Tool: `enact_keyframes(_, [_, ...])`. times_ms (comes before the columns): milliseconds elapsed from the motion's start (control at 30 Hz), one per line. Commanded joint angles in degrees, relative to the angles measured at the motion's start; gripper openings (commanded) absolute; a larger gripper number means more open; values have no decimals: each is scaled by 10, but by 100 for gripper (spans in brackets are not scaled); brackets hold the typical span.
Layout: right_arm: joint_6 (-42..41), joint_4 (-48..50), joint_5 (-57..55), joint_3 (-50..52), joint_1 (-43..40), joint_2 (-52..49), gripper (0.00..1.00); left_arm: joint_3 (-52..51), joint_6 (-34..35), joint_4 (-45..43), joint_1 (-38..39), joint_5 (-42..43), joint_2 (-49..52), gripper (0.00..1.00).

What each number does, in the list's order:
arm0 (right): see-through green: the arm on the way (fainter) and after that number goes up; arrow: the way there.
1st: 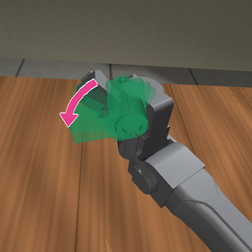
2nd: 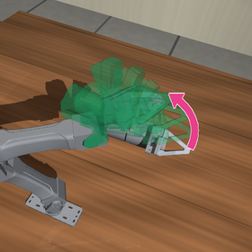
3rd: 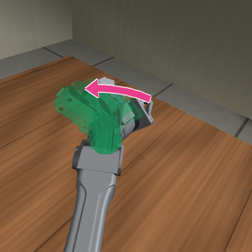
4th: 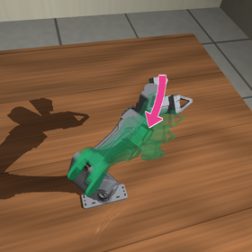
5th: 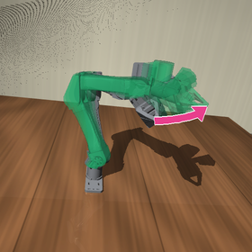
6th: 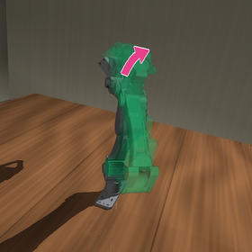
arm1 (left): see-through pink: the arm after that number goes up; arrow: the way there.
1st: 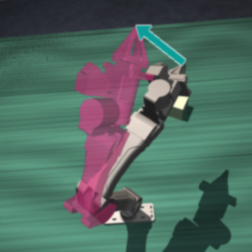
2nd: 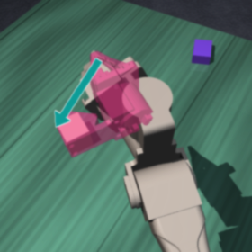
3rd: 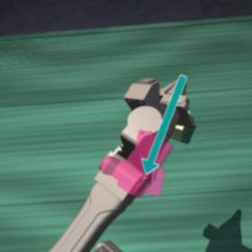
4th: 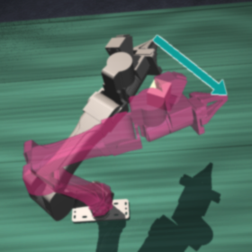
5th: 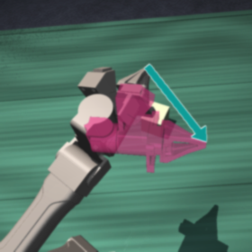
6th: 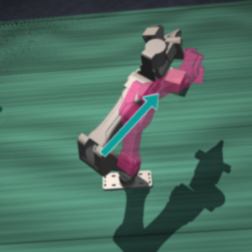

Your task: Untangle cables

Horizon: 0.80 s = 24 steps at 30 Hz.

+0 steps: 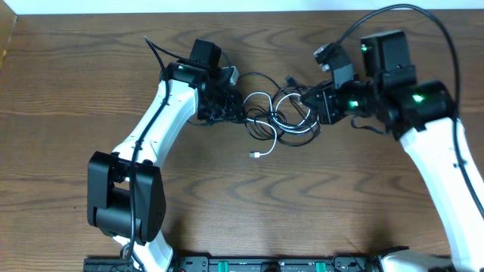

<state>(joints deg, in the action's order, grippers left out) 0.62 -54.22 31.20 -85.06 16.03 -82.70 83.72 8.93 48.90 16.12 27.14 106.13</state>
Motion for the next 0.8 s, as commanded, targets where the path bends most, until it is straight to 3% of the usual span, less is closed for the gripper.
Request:
enact_keyframes(0, [7,4,9,-56,1,65,1,8,-7,3,3,9,-5,49])
enact_keyframes(267, [7,65,-88,-191,1,195,1,8,-8,3,19,7,-5,50])
enact_keyframes(767, [-37,275,-260,-212,1,250,1,8,-8,-13,20,5,-5,56])
